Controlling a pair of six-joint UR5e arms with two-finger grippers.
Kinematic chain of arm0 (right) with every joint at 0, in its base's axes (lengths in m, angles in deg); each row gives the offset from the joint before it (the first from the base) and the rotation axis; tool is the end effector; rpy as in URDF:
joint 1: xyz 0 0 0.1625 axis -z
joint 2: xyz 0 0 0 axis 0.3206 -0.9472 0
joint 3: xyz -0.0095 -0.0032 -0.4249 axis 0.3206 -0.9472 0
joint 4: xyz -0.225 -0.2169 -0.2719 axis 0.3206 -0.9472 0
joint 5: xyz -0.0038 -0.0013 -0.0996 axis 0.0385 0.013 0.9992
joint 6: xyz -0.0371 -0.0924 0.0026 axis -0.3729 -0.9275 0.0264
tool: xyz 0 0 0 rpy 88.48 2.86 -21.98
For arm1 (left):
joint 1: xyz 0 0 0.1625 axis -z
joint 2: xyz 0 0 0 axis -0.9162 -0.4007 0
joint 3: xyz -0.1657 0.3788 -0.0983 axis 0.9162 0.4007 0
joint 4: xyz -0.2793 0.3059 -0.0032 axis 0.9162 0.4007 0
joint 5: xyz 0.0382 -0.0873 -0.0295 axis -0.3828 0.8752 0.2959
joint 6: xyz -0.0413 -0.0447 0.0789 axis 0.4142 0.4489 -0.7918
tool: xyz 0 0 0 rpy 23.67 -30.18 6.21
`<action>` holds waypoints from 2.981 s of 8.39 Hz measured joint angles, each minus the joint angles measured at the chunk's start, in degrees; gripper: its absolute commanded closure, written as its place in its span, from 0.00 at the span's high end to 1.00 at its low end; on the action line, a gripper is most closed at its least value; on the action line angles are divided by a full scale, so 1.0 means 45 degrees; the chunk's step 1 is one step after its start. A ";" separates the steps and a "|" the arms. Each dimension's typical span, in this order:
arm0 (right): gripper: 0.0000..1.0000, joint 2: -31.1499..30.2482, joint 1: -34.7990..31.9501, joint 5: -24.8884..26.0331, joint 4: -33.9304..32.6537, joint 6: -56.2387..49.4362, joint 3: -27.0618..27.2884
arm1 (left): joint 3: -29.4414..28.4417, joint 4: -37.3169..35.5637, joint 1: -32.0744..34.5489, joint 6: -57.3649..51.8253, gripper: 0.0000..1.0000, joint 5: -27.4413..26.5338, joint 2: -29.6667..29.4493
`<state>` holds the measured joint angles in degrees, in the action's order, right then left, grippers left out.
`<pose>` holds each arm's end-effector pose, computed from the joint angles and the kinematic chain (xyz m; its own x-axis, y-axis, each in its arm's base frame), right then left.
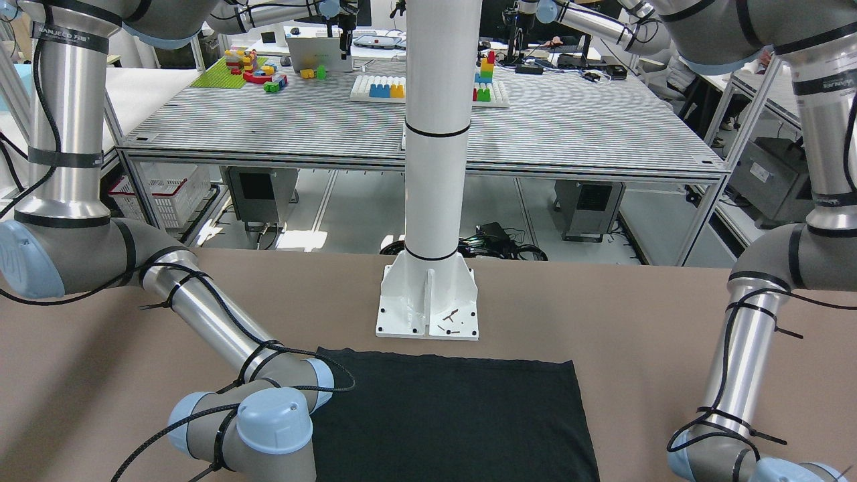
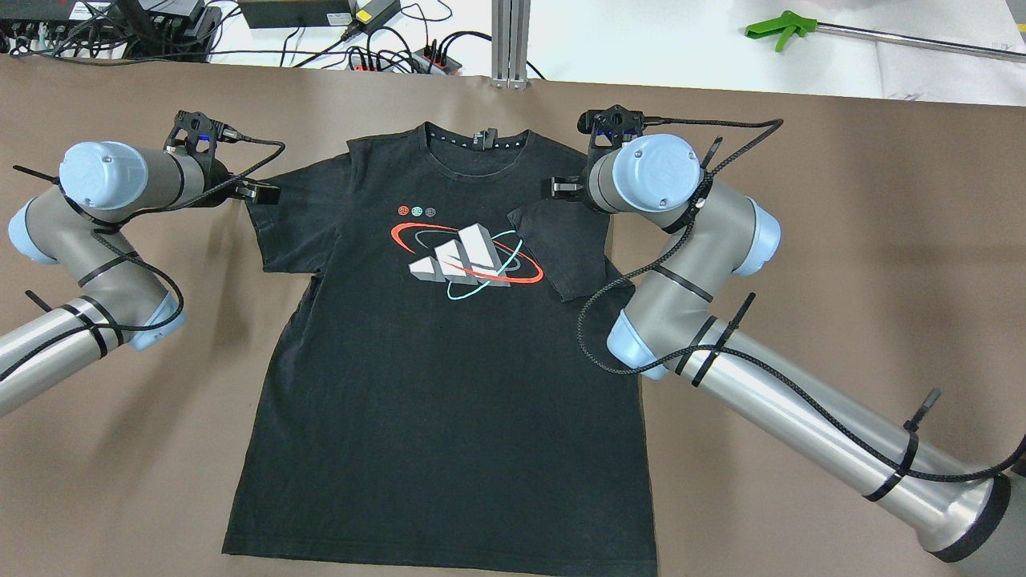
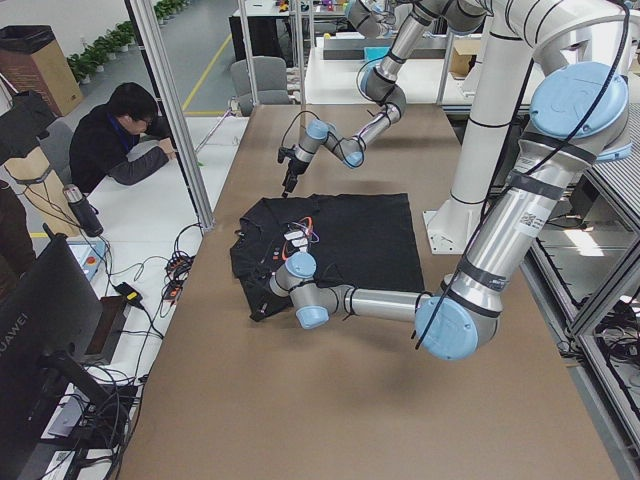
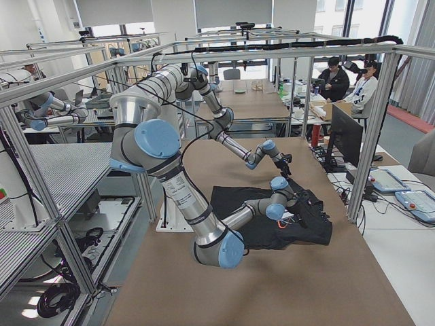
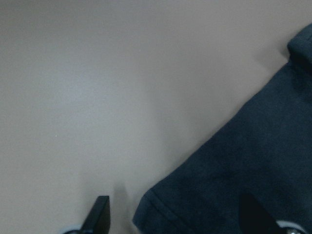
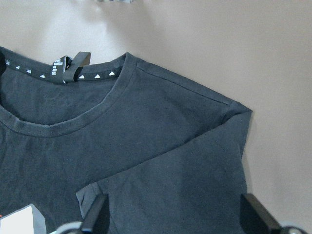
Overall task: Fold clothes
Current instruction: 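Fold the sleeve nearest the left gripper inward while the right gripper holds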
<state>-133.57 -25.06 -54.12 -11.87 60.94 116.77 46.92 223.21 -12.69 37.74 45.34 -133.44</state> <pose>-0.4815 -0.6344 0.2497 0.6421 -0.0782 0.7626 -0.3648 0.8438 0.3937 0.3460 -0.6629 0.4917 0.6991 0.2521 -0.6691 0.2629 0.7796 0.5684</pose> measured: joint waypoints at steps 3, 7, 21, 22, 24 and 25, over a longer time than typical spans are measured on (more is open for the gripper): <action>0.94 -0.0274 -0.0002 -0.0001 -0.0006 0.0003 0.0381 | -0.0044 -0.0016 -0.0013 -0.0034 0.14 0.0009 0.0054; 0.94 -0.0356 0.0015 0.0016 -0.0018 0.0007 0.0476 | -0.0058 -0.0038 -0.0060 0.0048 0.00 -0.0011 0.0070; 0.94 -0.0943 0.0018 0.0030 0.0000 -0.0024 0.1096 | 0.0265 -0.5884 -0.2367 0.5004 0.95 -0.3378 -0.4971; 0.94 -0.0946 0.0018 -0.0078 -0.0008 -0.0049 0.1310 | 0.0388 -0.5737 -0.2253 0.5057 0.95 -0.3173 -0.4982; 0.94 -0.0987 0.0010 -0.0763 -0.0016 -0.0053 0.1617 | 0.1062 -0.5631 -0.1532 0.5183 0.95 -0.1931 -0.4341; 0.94 -0.1185 -0.0003 -0.1306 -0.0011 -0.0035 0.1883 | 0.1702 -0.5623 -0.1106 0.5269 0.95 -0.1240 -0.3722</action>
<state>-138.91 -25.08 -59.99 -11.92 60.78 125.25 54.58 197.91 -17.67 61.45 39.76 -150.19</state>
